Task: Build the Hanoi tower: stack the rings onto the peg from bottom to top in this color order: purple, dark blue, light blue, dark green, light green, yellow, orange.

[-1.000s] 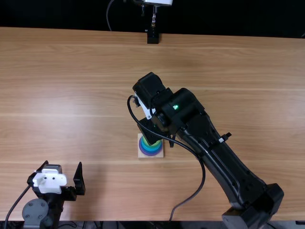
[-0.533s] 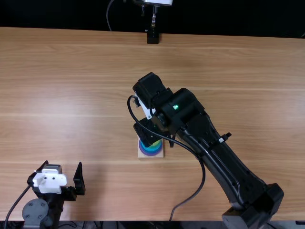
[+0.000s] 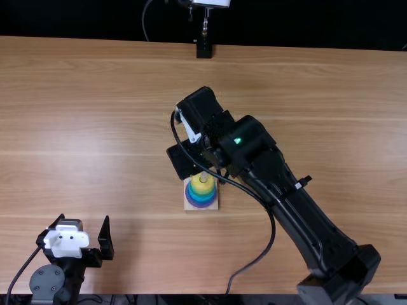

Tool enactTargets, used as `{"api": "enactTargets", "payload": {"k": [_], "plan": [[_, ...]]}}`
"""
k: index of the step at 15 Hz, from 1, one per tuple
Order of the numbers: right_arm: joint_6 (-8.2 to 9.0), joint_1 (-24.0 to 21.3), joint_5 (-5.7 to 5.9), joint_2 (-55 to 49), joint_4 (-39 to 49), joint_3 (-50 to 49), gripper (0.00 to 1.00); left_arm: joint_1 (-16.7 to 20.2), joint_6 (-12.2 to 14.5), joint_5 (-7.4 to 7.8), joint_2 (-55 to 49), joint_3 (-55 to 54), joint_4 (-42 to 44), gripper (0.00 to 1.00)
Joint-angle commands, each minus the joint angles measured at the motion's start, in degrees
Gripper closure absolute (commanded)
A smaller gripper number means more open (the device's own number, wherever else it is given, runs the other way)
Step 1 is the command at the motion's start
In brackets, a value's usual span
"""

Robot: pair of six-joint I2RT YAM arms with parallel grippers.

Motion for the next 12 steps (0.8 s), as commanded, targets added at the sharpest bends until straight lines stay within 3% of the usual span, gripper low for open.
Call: {"api": "enactTargets", "payload": {"k": [1, 2, 3, 5, 9, 10, 12], "plan": [[4.97, -3.2, 0.65, 0.2, 2.9, 1.0, 0.00, -0.6, 0.1, 0.79, -0.7, -6.5, -4.6, 0.00], [7.71, -4.8, 0.55, 0.3, 6.2, -0.1, 0.00, -0.6, 0.1, 0.90, -0.7, -6.5, -4.6, 0.00], [8.55, -6.1, 0.65, 0.6, 9.4, -2.7, 0.00, -0.6, 0.1, 0.79, -0.7, -6.5, -4.6, 0.00], [8.13, -6.8, 0.76, 0.9, 16.2, -6.7, 0.00, -0.6, 0.1, 0.79, -0.7, -6.5, -4.5, 0.00], [8.13, -11.6, 0.76, 6.3, 18.9, -10.1, 0.00, -0.6, 0.1, 0.79, -0.7, -6.5, -4.6, 0.00], [7.60, -12.7, 0.76, 7.6, 19.4, -10.7, 0.00, -0.6, 0.1, 0.90, -0.7, -6.5, -4.5, 0.00], [3.28, -14.1, 0.76, 10.2, 20.7, -11.4, 0.00, -0.6, 0.1, 0.79, -0.7, -6.5, -4.6, 0.00]]}}
